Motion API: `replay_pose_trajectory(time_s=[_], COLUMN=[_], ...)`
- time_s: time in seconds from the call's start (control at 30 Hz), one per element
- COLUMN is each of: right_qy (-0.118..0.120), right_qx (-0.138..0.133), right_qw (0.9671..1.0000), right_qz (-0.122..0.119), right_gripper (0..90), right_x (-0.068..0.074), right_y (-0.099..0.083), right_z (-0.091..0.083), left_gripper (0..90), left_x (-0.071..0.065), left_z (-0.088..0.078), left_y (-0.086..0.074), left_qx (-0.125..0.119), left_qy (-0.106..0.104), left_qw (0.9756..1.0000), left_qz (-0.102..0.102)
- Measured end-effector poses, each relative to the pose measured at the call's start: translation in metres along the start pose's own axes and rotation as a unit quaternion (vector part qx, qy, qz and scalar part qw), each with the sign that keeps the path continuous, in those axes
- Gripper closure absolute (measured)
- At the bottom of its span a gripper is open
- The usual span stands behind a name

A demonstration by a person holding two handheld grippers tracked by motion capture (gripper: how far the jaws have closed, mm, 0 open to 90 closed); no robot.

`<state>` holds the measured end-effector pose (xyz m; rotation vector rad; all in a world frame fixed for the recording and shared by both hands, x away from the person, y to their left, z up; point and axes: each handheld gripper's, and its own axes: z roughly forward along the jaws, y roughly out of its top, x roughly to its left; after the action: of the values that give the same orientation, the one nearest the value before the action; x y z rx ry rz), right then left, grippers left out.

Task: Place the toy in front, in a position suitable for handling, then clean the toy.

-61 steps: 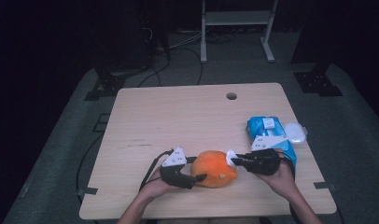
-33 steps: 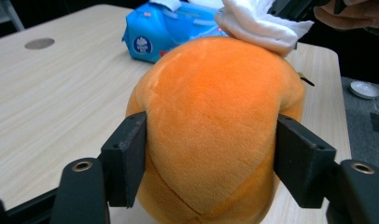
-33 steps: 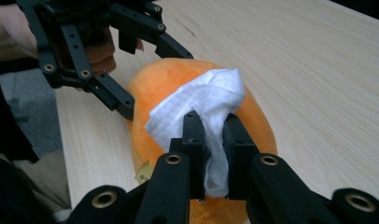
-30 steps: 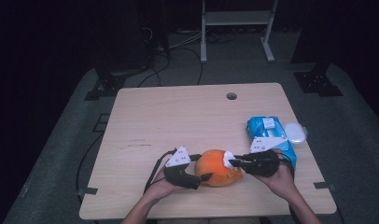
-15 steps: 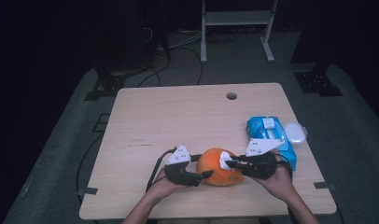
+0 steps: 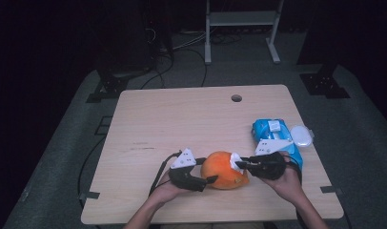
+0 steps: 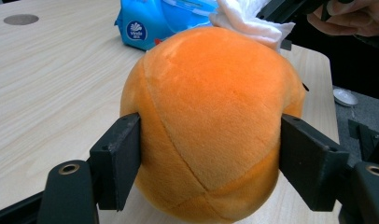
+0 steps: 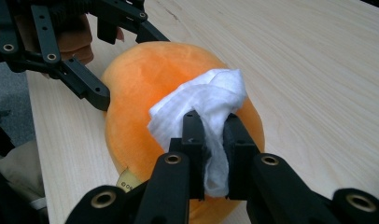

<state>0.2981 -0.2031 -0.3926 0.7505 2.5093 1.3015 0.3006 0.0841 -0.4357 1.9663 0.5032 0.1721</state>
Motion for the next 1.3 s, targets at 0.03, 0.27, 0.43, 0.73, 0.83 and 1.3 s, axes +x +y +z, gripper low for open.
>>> replay_pose_trajectory(time_s=[0.03,0.27,0.43,0.73,0.83,1.3], right_qy=[-0.001,0.005,-0.005,0.015,0.011,0.03], right_qx=[0.001,-0.009,0.0,-0.012,0.001,-0.002], right_qw=[1.0,0.9995,0.9983,0.9988,0.9974,0.9976], right_qz=[-0.002,-0.031,-0.059,-0.045,-0.071,-0.062], right_gripper=[80.8,81.0,80.7,81.0,80.9,80.9], right_x=[0.0,0.017,0.028,0.031,0.041,0.044], right_y=[0.001,0.013,0.019,0.02,0.024,0.02], right_z=[0.001,0.0,0.002,0.004,0.009,0.013], left_gripper=[26.4,26.2,26.2,28.4,26.2,29.1], left_x=[0.0,-0.005,-0.005,-0.016,-0.018,-0.024], left_z=[0.0,0.002,0.001,0.008,0.009,0.017], left_y=[0.0,0.003,0.002,0.009,0.007,0.004], left_qx=[0.0,0.0,0.0,-0.002,0.003,-0.001], left_qy=[0.0,0.007,0.007,0.02,0.021,0.021], left_qw=[1.0,0.9999,0.9999,0.9995,0.9993,0.9996], left_qz=[0.0,0.01,0.009,0.023,0.031,0.018])
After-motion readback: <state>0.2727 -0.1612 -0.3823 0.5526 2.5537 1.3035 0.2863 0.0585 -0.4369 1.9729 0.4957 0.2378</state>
